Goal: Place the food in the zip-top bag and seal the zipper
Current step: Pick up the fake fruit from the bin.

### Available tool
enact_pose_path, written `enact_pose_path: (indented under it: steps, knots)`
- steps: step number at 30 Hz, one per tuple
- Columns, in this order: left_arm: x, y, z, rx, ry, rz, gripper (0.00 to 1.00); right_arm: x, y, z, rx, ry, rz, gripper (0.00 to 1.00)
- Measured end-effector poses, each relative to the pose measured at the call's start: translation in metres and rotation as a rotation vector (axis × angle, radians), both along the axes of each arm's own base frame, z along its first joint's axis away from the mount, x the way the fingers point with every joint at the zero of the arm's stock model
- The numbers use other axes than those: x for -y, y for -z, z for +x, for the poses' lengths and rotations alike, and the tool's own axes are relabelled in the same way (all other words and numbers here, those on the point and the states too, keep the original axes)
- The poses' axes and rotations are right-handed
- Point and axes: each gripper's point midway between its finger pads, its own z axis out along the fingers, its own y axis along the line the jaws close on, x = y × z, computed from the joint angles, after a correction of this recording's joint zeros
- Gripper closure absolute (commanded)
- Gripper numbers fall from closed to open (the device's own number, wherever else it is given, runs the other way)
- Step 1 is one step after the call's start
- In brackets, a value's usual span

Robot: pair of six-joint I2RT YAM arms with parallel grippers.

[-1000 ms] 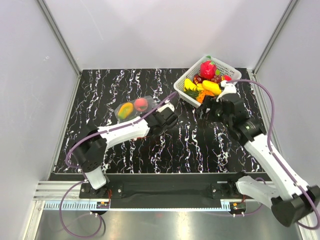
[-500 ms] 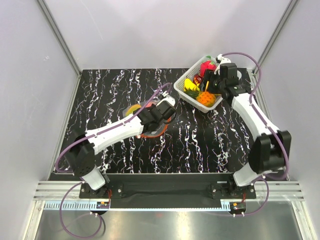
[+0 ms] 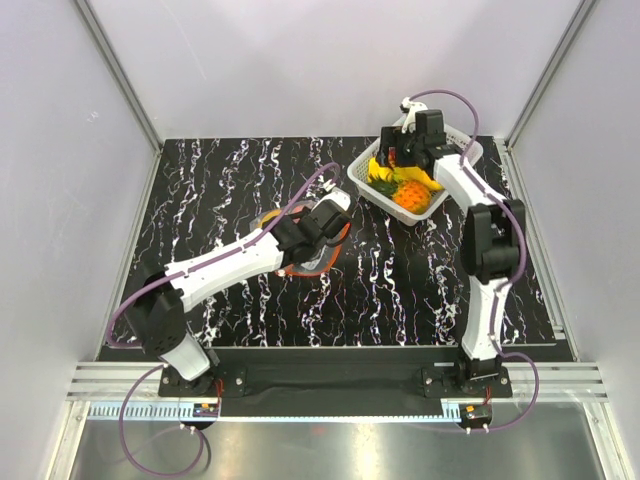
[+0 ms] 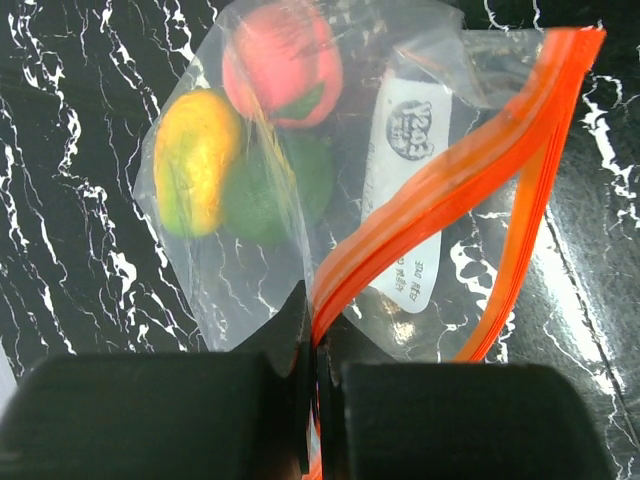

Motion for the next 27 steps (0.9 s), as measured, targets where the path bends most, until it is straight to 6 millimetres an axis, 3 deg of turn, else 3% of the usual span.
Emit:
enact_pose_path:
  steps: [5,10,11,13,16,22,27]
  knots:
    - [0.001,-0.003,-0.001,-0.001,0.007,-0.014,1.0,-0.007,0.042,0.047,-0.011,-0.043,-0.053,0.04]
    - [0.004,-0.003,-0.003,-0.006,0.018,-0.032,1.0,-0.022,0.084,0.067,-0.079,-0.09,-0.083,0.12]
    - [0.005,-0.002,-0.003,-0.007,0.02,-0.033,1.0,-0.023,0.088,0.069,-0.085,-0.095,-0.089,0.25]
    - [0.005,-0.001,-0.003,-0.009,0.021,-0.033,1.0,-0.024,0.094,0.067,-0.104,-0.101,-0.091,0.36]
    - [0.005,0.0,-0.004,-0.011,0.023,-0.034,1.0,-0.023,0.093,0.067,-0.103,-0.1,-0.091,0.5]
    - [0.008,0.0,-0.004,-0.014,0.026,-0.047,1.0,-0.021,0.084,0.054,-0.112,-0.094,-0.086,0.59]
    - [0.011,0.001,-0.006,-0.029,0.027,-0.067,1.0,-0.019,0.046,0.046,-0.061,-0.073,-0.097,0.61]
